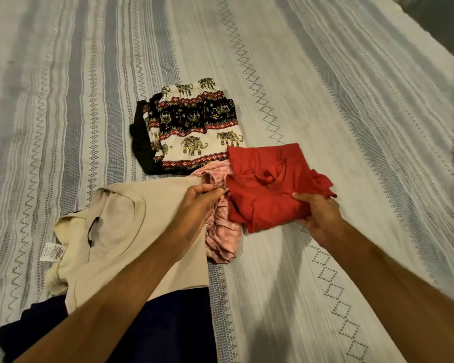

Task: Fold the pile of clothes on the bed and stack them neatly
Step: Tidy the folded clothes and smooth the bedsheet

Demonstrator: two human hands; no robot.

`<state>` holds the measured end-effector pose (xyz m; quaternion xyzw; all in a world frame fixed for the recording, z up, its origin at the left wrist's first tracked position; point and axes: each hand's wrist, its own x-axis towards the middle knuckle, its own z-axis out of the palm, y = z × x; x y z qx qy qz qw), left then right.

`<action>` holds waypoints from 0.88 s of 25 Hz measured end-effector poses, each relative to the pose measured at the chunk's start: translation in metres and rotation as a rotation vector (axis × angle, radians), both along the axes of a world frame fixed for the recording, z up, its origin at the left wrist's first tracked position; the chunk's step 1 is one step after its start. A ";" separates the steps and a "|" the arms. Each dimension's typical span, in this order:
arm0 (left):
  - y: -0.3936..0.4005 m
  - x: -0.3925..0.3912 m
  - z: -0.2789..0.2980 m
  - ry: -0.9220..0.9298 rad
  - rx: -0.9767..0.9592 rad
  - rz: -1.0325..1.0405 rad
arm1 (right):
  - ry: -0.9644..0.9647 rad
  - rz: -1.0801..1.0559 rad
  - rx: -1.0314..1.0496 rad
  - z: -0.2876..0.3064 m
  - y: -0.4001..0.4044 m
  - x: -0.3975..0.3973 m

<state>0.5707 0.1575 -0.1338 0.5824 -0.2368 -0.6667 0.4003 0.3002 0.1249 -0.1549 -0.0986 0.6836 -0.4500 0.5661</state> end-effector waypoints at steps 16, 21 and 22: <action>0.173 0.043 0.003 -1.364 -0.404 -0.520 | 0.458 -0.124 0.294 -0.003 0.269 -0.142; 0.159 0.044 0.009 -1.469 -0.089 -0.603 | 1.192 0.238 0.081 0.024 0.277 -0.106; 0.149 0.035 0.013 -1.476 -0.026 -0.628 | 1.134 0.325 -0.018 0.028 0.274 -0.093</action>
